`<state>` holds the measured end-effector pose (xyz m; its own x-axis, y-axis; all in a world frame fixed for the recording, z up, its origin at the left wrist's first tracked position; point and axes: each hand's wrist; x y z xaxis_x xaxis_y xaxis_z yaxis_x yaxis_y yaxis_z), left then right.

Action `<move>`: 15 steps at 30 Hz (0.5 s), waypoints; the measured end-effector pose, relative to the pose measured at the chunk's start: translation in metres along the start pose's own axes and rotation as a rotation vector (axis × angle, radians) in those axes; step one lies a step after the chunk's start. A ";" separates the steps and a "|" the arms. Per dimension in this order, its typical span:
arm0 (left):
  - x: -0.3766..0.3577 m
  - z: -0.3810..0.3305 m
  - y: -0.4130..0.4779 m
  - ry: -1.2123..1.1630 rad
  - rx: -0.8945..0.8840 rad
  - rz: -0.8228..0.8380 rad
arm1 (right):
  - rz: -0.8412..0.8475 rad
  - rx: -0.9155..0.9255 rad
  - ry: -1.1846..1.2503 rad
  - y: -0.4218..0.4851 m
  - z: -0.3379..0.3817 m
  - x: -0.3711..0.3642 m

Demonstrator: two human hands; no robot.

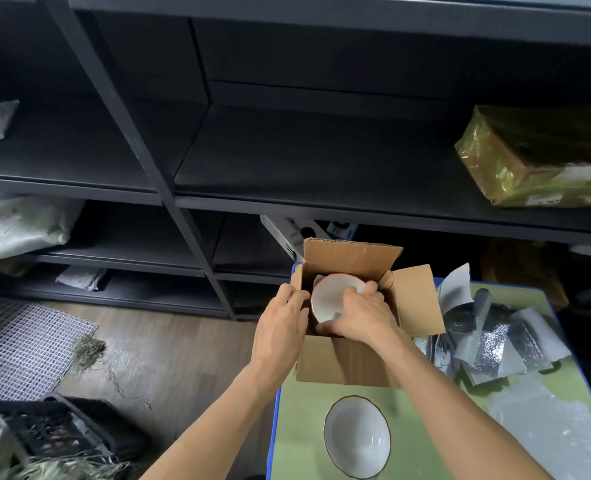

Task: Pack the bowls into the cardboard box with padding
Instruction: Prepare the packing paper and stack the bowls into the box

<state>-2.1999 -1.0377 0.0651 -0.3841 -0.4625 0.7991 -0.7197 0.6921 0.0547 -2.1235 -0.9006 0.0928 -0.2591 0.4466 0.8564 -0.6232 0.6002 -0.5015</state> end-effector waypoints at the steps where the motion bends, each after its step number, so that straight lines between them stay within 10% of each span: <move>1: 0.000 0.000 0.000 0.004 -0.003 0.003 | 0.004 -0.004 0.011 0.000 0.000 0.000; 15: 0.009 0.012 -0.004 0.068 -0.090 0.044 | -0.085 0.009 0.120 -0.012 -0.003 -0.012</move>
<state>-2.2074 -1.0518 0.0645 -0.3724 -0.3940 0.8403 -0.6472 0.7592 0.0692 -2.1112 -0.9113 0.0881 -0.1147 0.4708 0.8747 -0.6459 0.6337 -0.4258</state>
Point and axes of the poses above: each hand's wrist, its own y-axis towards the middle knuckle, its own x-axis out of the back of the hand, z = x × y, and after that the axes turned 5 degrees about x, right-handed
